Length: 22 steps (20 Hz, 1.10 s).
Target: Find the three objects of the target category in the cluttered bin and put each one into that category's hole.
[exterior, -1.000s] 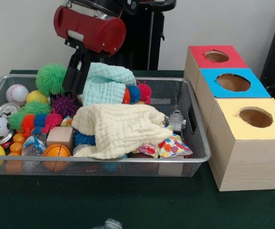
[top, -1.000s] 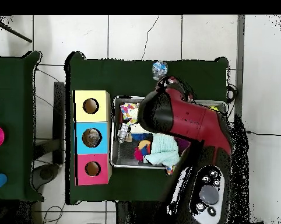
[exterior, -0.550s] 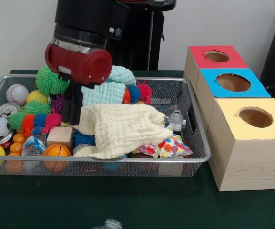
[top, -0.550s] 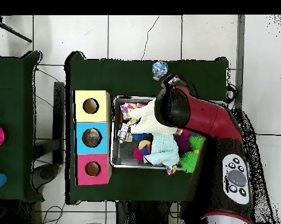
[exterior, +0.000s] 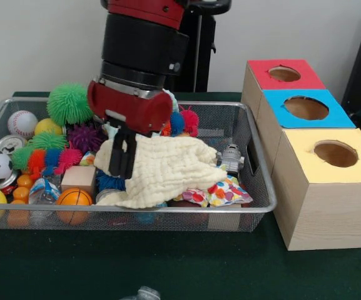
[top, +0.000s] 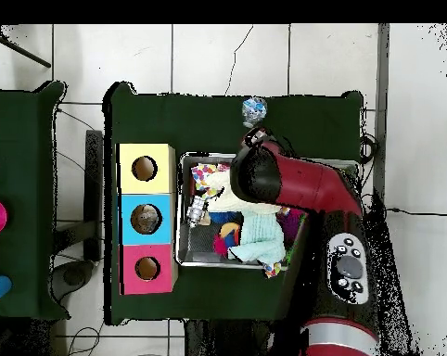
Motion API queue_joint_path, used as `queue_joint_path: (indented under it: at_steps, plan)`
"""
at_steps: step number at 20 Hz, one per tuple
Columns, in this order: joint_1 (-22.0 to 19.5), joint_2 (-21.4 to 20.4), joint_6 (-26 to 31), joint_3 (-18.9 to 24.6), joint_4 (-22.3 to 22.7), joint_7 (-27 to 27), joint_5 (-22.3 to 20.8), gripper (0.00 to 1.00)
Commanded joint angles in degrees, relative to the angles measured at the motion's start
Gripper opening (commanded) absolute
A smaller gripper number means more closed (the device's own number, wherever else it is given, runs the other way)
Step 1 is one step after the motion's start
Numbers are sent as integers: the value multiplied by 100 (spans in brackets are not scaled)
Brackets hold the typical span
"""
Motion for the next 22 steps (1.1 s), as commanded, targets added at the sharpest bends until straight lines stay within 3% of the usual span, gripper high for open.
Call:
queue_joint_path:
  at_steps: [1,13,18,22]
  plan:
    - [749,290,2093,-748,-187,481,-227,0]
    - [623,178,1961,-677,-50,247,-327,0]
    - [457,188,1367,-416,90,359,-141,0]
    - [411,85,1452,-306,-172,173,-129,0]
